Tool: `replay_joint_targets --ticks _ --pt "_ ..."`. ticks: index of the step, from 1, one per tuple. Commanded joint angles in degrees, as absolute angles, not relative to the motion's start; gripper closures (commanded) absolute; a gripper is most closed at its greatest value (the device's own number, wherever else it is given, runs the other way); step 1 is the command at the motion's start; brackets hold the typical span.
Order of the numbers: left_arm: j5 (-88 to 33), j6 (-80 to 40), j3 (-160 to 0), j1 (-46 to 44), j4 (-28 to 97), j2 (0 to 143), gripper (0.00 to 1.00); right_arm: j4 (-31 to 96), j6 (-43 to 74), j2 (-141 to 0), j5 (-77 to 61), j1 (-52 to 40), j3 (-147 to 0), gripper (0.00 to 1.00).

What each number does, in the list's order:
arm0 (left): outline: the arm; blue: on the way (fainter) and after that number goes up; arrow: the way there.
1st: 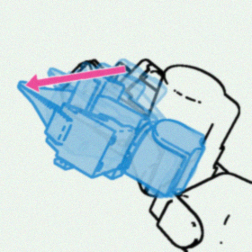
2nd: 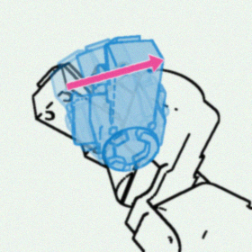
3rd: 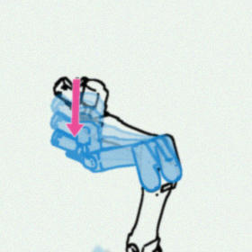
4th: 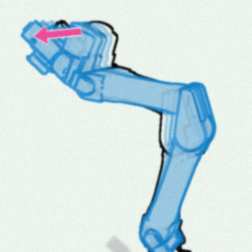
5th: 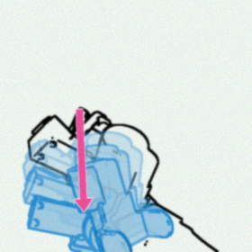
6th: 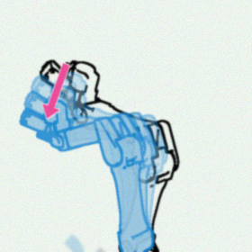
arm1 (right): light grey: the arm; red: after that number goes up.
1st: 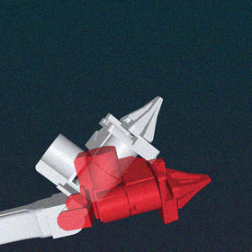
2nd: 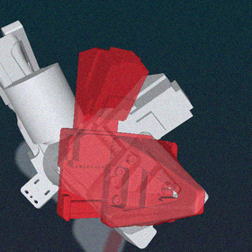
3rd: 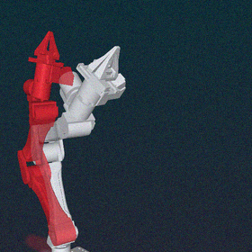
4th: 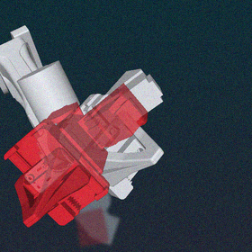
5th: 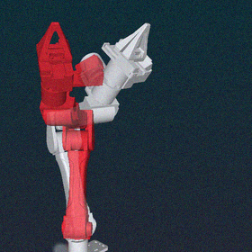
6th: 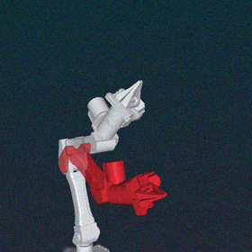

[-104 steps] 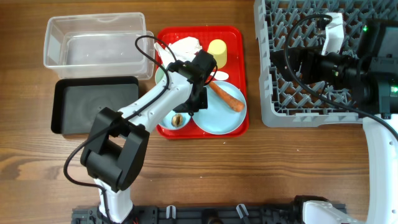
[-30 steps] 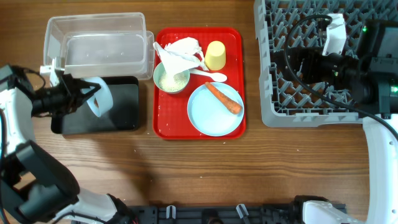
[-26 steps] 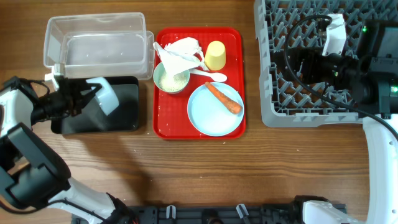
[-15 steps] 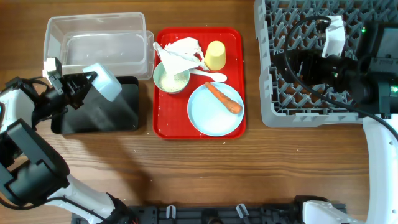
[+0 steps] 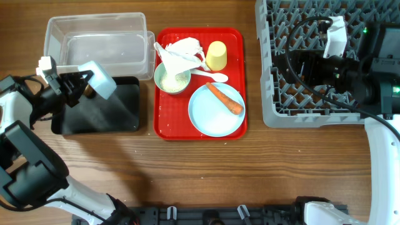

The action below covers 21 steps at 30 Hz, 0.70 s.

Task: Sort waste into correct bins and load items into the dishwasher rack
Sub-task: 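Carry the bowl over the black tray and tip the mushroom out, then return the light-blue bowl to the red tray with left gripper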

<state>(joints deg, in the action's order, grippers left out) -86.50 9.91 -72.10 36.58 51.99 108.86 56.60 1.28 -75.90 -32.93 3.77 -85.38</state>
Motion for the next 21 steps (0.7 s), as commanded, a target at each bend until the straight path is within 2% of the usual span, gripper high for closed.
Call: replay_joint_targets --ticks 1,4,7,11,13,17,21 --pt "-85.23 11.16 -72.23 34.52 52.51 107.87 0.96 56.53 1.48 -76.40 -32.34 3.55 -86.52 0.00" --pt "-77.47 11.03 -73.87 29.58 52.99 100.64 0.96 56.51 1.50 -76.40 -32.34 3.55 -86.52 0.00" --pt "-61.12 4.38 -76.79 19.68 52.90 89.62 0.96 56.47 1.56 -76.42 -32.36 3.55 -86.52 0.00" --pt "-23.38 -5.34 -76.84 -3.49 56.40 80.20 0.96 56.45 1.61 -76.40 -32.36 3.55 -86.52 0.00" --pt "-13.76 -8.67 -76.71 -11.64 58.04 82.21 0.96 56.31 1.56 -76.42 -32.34 3.55 -86.52 0.00" --pt "-7.18 -11.42 -76.71 -24.47 57.78 92.97 0.96 56.40 1.54 -76.42 -32.36 3.55 -86.52 0.00" --pt "-6.90 -11.38 -76.71 -30.52 57.43 104.57 0.96 56.49 1.52 -76.42 -32.36 3.55 -86.52 0.00"
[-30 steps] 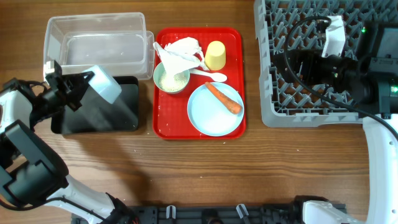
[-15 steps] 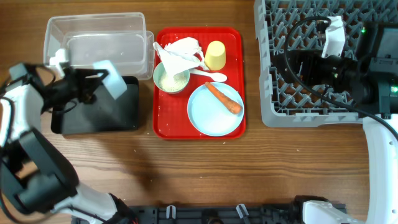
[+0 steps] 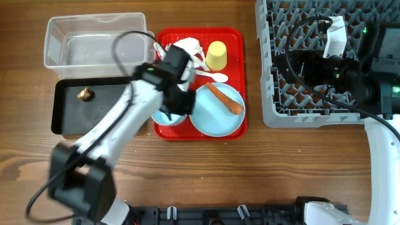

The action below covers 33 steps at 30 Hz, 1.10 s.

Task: Sort waste into correct bins and load items into the dishwasher rack
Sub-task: 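Return the light-blue bowl to the red tray with left gripper, then grasp the green bowl of rice with the left gripper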

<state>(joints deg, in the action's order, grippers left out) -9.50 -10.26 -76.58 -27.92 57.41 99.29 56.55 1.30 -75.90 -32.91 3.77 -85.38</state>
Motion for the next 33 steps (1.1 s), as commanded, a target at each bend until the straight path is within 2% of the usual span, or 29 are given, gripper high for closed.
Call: replay_joint_targets --ticks 1,3,6,7,12,15,19,20,22,23,29,33 --pt "-6.92 -11.40 -76.71 -31.20 57.47 106.78 0.96 56.58 1.50 -76.42 -32.34 3.55 -86.52 0.00" --pt "-6.92 -11.38 -76.71 -32.12 57.47 109.38 0.93 56.58 1.48 -76.42 -32.34 3.55 -86.52 0.00" --pt "-6.90 -11.33 -76.73 -32.01 57.47 109.40 0.51 56.58 1.50 -76.42 -32.34 3.55 -86.52 0.00" --pt "-6.92 -11.16 -76.88 -31.92 57.74 109.38 0.42 56.58 1.48 -76.42 -32.34 3.55 -86.52 0.00" --pt "-3.20 -10.74 -91.22 -31.66 66.87 109.19 0.32 56.58 1.52 -76.42 -32.36 3.55 -86.52 0.00" --pt "3.14 -10.74 -93.71 -31.66 60.31 109.43 0.31 56.51 1.52 -76.42 -32.34 3.55 -86.52 0.00" --pt "6.20 -10.74 -93.71 -31.24 54.39 115.70 0.59 56.64 1.48 -76.42 -31.88 3.55 -86.52 0.00" --pt "7.97 -10.79 -93.71 -31.07 53.67 117.75 0.62 56.64 1.50 -76.42 -31.88 3.55 -86.52 0.00" --pt "10.13 -11.20 -93.71 -30.33 51.64 120.77 0.60 56.62 1.50 -76.42 -31.68 3.55 -86.52 0.00" --pt "10.17 -11.51 -93.71 -29.85 51.18 121.43 0.63 56.64 1.52 -76.42 -31.46 3.55 -86.52 0.00" --pt "8.40 -14.17 -93.89 -28.60 50.78 119.33 0.64 56.16 1.52 -76.42 -31.27 3.55 -86.52 0.00" --pt "8.84 -12.97 -93.86 -28.12 49.50 116.20 0.52 55.92 1.50 -76.42 -31.24 3.55 -86.52 0.00"
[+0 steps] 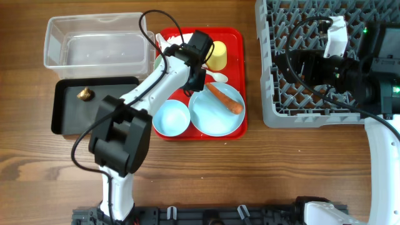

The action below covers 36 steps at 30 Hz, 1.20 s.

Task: Sort waste into correct bins and load items into the dishwasher rack
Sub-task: 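Grasp the green bowl of rice with the left gripper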

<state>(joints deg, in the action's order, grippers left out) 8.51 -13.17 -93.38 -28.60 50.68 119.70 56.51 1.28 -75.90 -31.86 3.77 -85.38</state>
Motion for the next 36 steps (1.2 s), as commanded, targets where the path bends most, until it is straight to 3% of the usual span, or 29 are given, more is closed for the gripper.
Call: replay_joint_targets --ticks 1,5,11,15,20,32,36 --pt "8.86 -12.23 -93.86 -27.70 49.08 116.62 0.52 55.92 1.50 -76.53 -31.20 3.55 -86.52 0.00" --pt "8.86 -10.68 -93.76 -26.59 43.75 119.20 0.51 56.01 1.56 -77.43 -31.07 3.55 -86.52 0.00" --pt "8.84 -10.72 -93.76 -25.76 40.75 122.80 0.69 56.75 1.58 -78.43 -31.05 3.55 -86.52 0.00" --pt "8.82 -10.74 -93.76 -25.76 39.99 123.61 0.73 56.93 1.56 -78.43 -31.05 3.55 -86.52 0.00" --pt "8.21 -10.96 -93.78 -26.04 40.51 125.49 0.96 57.04 1.48 -78.43 -30.83 3.55 -86.52 0.00" --pt "5.15 -20.32 -97.69 -25.45 59.07 104.31 0.96 56.99 1.52 -78.43 -30.85 3.55 -86.52 0.00" --pt "-2.46 -24.49 -97.69 -18.22 69.76 99.98 0.96 57.01 1.50 -78.43 -30.85 3.55 -86.52 0.00"
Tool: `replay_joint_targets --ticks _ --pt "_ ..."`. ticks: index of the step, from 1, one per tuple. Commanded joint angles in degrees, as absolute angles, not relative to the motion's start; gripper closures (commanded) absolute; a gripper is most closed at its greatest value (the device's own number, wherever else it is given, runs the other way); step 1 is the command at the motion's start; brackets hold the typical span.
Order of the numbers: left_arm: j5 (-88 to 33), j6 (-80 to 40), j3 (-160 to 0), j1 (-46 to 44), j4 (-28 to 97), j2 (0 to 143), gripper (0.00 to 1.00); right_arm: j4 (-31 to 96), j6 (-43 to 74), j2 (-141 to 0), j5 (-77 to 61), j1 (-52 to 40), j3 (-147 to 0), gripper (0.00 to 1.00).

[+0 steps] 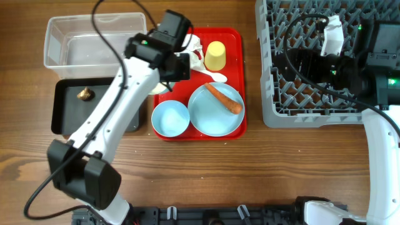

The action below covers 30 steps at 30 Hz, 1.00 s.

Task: Sort waste into correct bins and load items into the dishwasher rack
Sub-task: 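Grasp the green bowl of rice with the left gripper, then tip the rice out of the green bowl onto the black tray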

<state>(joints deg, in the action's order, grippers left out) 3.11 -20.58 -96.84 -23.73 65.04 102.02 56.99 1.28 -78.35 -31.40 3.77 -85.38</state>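
A red tray (240, 37) carries an empty light blue bowl (170, 117), a light blue plate (209, 119) with a carrot (225, 99), a yellow cup (216, 55), a white spoon (215, 76) and crumpled white paper (195, 47). My left gripper (179, 67) hangs over the tray's upper left part, right beside the paper; its fingers are hidden by the wrist. A pale bowl rim (156, 89) peeks out under the left arm. My right gripper (299, 62) hovers over the grey dishwasher rack (312, 109), its jaws lost in shadow.
A clear plastic bin (81, 44) stands at the back left. In front of it lies a black bin (69, 122) holding a brown scrap (83, 94). The left arm crosses the black bin's right end. Bare wood runs along the table's front.
The left gripper has shifted left and back on the tray, from beside the spoon to the paper's edge. The right arm has moved slightly back over the rack.
The left gripper first held a blue bowl tilted over the black bin, where a brown scrap lay. Then it was over the red tray's front left. Later the empty bowl sat there and the gripper was at the white waste, where it stays.
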Motion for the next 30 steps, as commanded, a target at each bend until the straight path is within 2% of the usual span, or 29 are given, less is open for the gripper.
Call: replay_joint_targets --ticks 1,7,8,18,26,30 --pt "-4.93 -24.45 -97.67 -14.74 72.84 99.90 0.96 57.01 1.52 -78.43 -30.85 3.55 -86.52 0.00" --pt "-17.67 -13.26 -94.02 0.12 74.76 99.92 0.96 56.99 1.54 -78.43 -30.85 3.55 -86.52 0.00" --pt "-25.34 -9.10 -90.72 4.51 73.14 99.92 0.96 57.01 1.63 -78.43 -30.87 3.55 -86.52 0.00" --pt "-61.21 11.90 -74.48 26.72 67.13 99.98 0.96 57.04 1.74 -78.43 -30.87 3.55 -86.52 0.00" --pt "-74.94 11.81 -60.36 37.06 51.55 100.09 0.96 55.94 1.69 -78.43 -30.87 3.55 -86.52 0.00" --pt "-82.04 11.81 -59.83 39.35 48.93 100.20 0.96 56.01 1.76 -78.43 -30.87 3.55 -86.52 0.00"
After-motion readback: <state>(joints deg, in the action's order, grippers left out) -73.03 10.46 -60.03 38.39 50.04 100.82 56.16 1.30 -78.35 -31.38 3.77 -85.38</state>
